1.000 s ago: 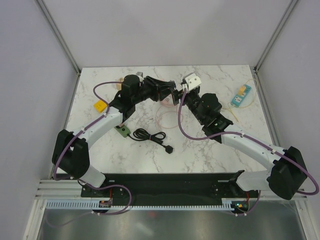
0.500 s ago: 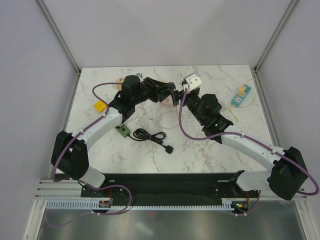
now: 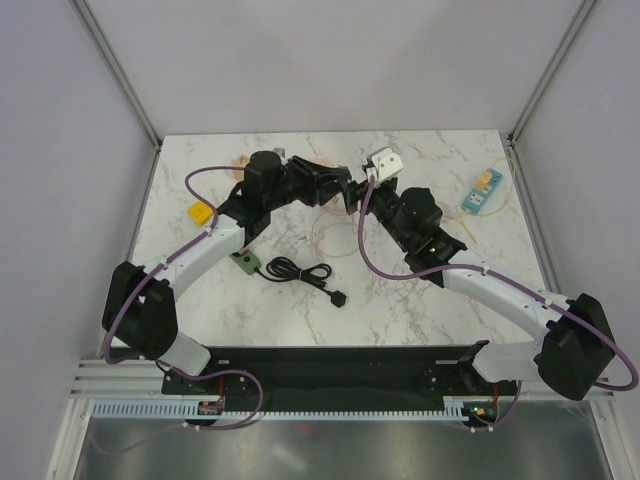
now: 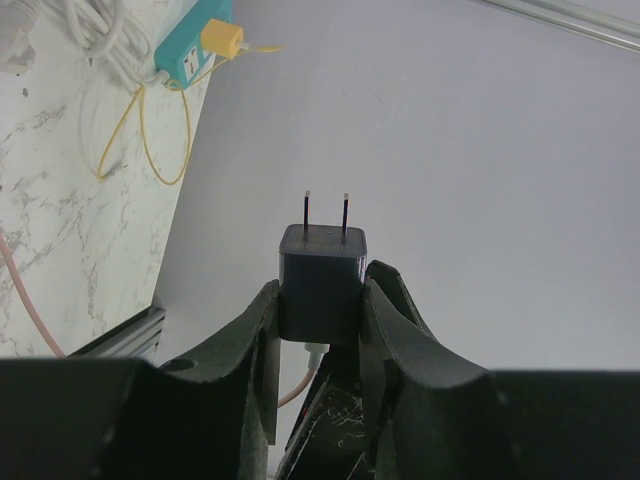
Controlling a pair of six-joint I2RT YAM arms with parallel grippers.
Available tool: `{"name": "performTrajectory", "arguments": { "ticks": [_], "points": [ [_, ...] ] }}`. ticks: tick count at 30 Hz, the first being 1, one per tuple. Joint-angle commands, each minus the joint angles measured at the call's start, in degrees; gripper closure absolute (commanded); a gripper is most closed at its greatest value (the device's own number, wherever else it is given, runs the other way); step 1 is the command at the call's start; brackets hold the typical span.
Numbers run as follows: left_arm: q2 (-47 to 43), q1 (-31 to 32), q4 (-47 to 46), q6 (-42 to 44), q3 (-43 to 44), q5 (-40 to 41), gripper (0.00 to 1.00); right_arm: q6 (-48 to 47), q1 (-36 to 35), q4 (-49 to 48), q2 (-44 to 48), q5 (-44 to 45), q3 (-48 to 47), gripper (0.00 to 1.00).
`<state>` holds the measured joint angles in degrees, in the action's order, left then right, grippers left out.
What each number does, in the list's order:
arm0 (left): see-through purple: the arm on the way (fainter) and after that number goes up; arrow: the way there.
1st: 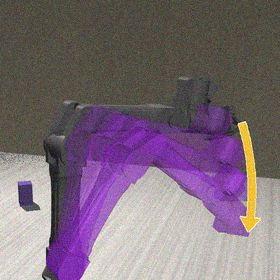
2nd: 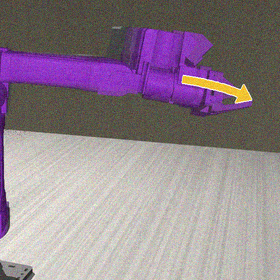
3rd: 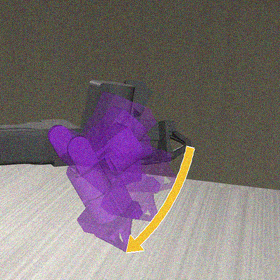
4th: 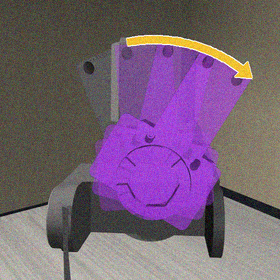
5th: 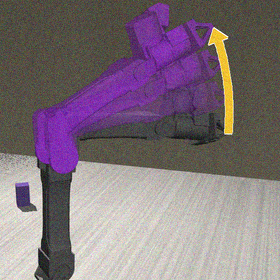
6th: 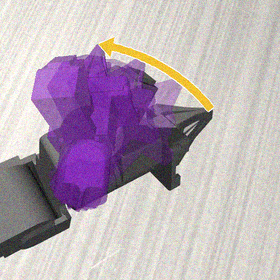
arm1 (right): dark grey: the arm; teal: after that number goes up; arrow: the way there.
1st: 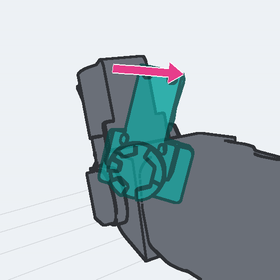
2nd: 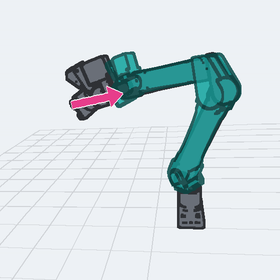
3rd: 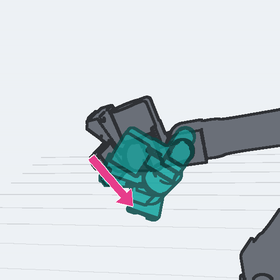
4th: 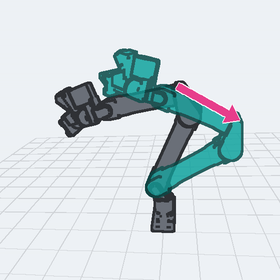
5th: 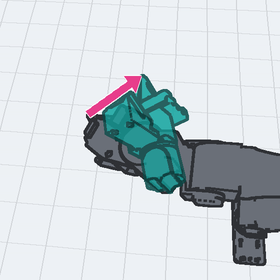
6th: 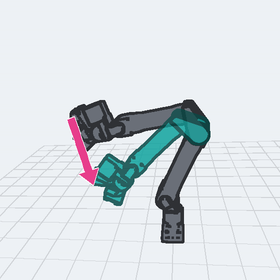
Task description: Insert the plug
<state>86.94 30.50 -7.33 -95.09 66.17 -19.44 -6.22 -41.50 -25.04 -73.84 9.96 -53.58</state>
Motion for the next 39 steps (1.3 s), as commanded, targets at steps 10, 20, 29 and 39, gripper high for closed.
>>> {"name": "performTrajectory", "arguments": {
  "ticks": [10,20,29,39],
  "points": [
    [-2.6,1.5,-2.2,1.9,3.0,-0.9,0.98,4.5,-0.6,1.6,1.3,-0.2,0.8,0.29],
    [-3.2,2.2,-2.2,1.7,2.7,-0.8,0.98,2.4,-0.6,-0.8,-2.6,3.1,-1.8,0.37],
    [-4.8,2.5,-2.4,1.9,1.5,-0.2,0.98,1.1,-0.6,-3.0,-3.6,5.5,-2.3,0.85],
    [-5.3,2.5,-4.6,9.7,2.1,-6.0,0.10,4.8,1.3,5.2,0.0,3.1,-4.9,1.00]
  ]
}}
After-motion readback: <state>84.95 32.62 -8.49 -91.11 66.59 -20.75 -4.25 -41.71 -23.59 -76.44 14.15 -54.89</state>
